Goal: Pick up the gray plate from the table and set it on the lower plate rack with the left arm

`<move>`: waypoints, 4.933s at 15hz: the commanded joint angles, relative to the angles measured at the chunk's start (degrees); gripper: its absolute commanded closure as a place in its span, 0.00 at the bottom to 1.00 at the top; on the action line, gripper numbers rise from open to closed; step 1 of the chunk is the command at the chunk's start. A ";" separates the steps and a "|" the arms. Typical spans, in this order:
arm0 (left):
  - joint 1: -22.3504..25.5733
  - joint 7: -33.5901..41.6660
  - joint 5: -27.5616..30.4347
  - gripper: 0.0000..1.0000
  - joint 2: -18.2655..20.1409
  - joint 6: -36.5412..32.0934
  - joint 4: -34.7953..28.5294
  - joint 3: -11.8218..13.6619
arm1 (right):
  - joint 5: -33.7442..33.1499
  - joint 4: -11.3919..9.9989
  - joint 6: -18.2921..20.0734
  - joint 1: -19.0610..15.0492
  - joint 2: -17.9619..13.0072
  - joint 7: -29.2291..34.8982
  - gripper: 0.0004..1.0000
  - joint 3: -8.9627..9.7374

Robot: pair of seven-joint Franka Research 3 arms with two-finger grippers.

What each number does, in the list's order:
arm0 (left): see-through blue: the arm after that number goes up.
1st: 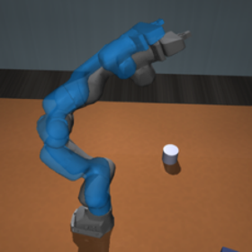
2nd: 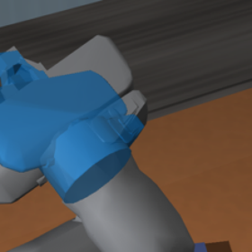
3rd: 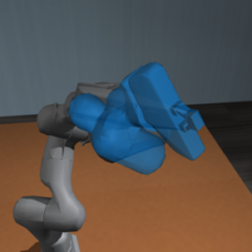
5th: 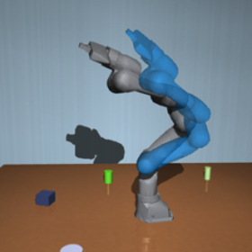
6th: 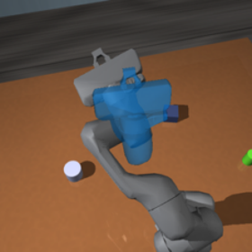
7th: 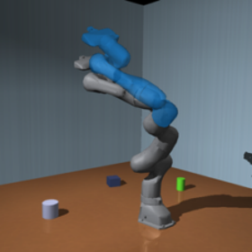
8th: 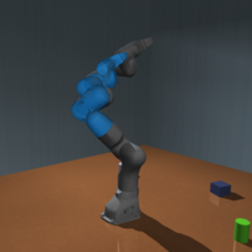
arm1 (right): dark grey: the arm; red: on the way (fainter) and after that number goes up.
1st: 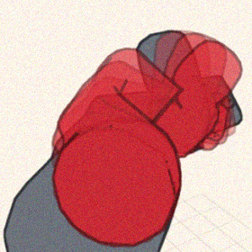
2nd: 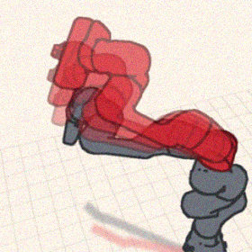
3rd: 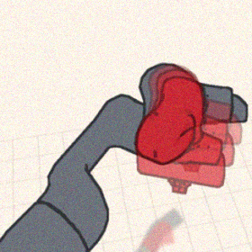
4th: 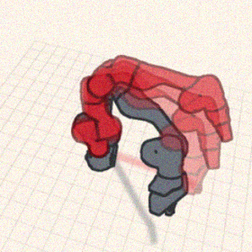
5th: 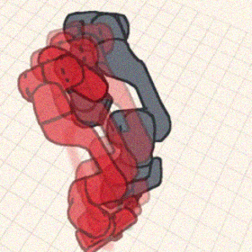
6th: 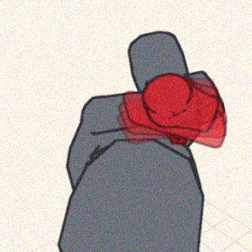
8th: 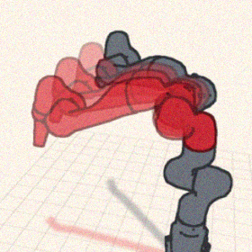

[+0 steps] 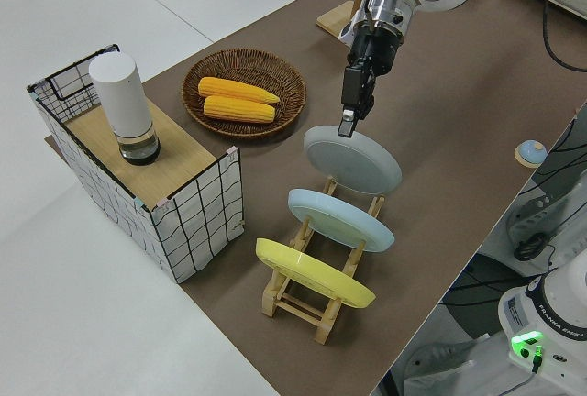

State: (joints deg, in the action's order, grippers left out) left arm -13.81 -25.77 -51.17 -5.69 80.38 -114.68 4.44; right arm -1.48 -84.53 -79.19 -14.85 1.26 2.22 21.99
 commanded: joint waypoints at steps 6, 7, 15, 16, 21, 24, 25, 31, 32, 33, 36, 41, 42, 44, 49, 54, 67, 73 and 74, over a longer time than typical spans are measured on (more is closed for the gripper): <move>-1.22 -4.03 0.63 1.00 0.77 0.22 -3.89 -0.93 | -0.37 0.41 0.62 -1.32 -0.12 0.68 0.02 1.21; -1.13 -3.94 0.63 1.00 0.86 -0.30 -3.80 -1.01 | -0.37 0.41 0.62 -1.32 -0.12 0.68 0.02 1.21; -0.78 3.17 2.56 1.00 2.26 -1.98 -1.52 -1.54 | -0.37 0.41 0.62 -1.32 -0.12 0.68 0.02 1.21; -0.60 3.88 2.74 1.00 2.52 -1.98 -1.08 -1.54 | -0.37 0.33 0.62 -1.32 -0.12 0.68 0.02 1.21; -0.51 2.92 4.14 1.00 2.26 -0.84 -1.60 -1.45 | -0.37 0.33 0.62 -1.32 -0.12 0.68 0.02 1.13; -0.51 2.13 4.59 1.00 1.39 0.39 -2.21 -1.37 | -0.37 0.41 0.62 -1.32 -0.12 0.68 0.02 1.21; -0.43 2.48 4.59 1.00 1.47 0.48 -2.30 -1.37 | -0.37 0.33 0.70 -1.32 -0.12 0.68 0.02 1.13; 0.45 10.73 5.02 1.00 4.02 -0.48 -0.55 -0.40 | -0.37 0.41 0.62 -1.32 -0.12 0.68 0.02 1.21; 0.89 11.79 5.02 1.00 4.11 -0.57 -0.20 -0.49 | -0.37 0.41 0.62 -1.32 -0.12 0.68 0.02 1.21; 0.98 12.41 5.02 1.00 4.37 -0.57 -0.02 -0.49 | -0.37 0.41 0.62 -1.32 -0.12 0.68 0.02 1.13; 1.33 12.50 4.85 1.00 4.55 -0.57 -0.11 -0.49 | -0.37 0.41 0.62 -1.32 -0.20 0.68 0.02 1.13; 2.12 8.73 3.97 1.00 3.49 0.31 -0.98 -0.49 | -0.37 0.41 0.62 -1.32 -0.12 0.68 0.02 1.21; 2.21 7.50 3.97 1.00 3.06 0.39 -1.16 -0.49 | -0.37 0.41 0.62 -1.32 -0.12 0.68 0.02 1.13; 1.95 5.30 3.97 1.00 1.92 0.40 -1.51 -0.57 | -0.37 0.41 0.62 -1.32 -0.12 0.68 0.02 1.13; 1.60 2.48 3.97 1.00 0.95 1.01 -2.30 -0.66 | -0.37 0.33 0.62 -1.32 -0.12 0.68 0.02 1.21; 1.86 3.88 3.88 0.36 0.51 1.89 -2.04 -0.66 | -0.37 0.41 0.62 -1.32 -0.12 0.68 0.02 1.21; 3.52 17.76 17.74 0.01 3.58 1.19 9.11 -0.22 | -0.37 0.41 0.62 -1.32 -0.12 0.68 0.02 1.21; 9.67 26.90 41.71 0.01 3.76 0.66 21.33 -0.22 | -0.37 0.41 0.62 -1.32 -0.12 0.68 0.02 1.21; 11.07 27.87 45.85 0.01 3.76 0.66 22.12 -0.14 | -0.37 0.41 0.62 -1.32 -0.12 0.68 0.02 1.13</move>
State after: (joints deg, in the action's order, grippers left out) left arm -7.00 -2.24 -16.36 -1.54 81.34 -97.15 4.24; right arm -1.48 -84.53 -79.19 -14.85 1.26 2.22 21.99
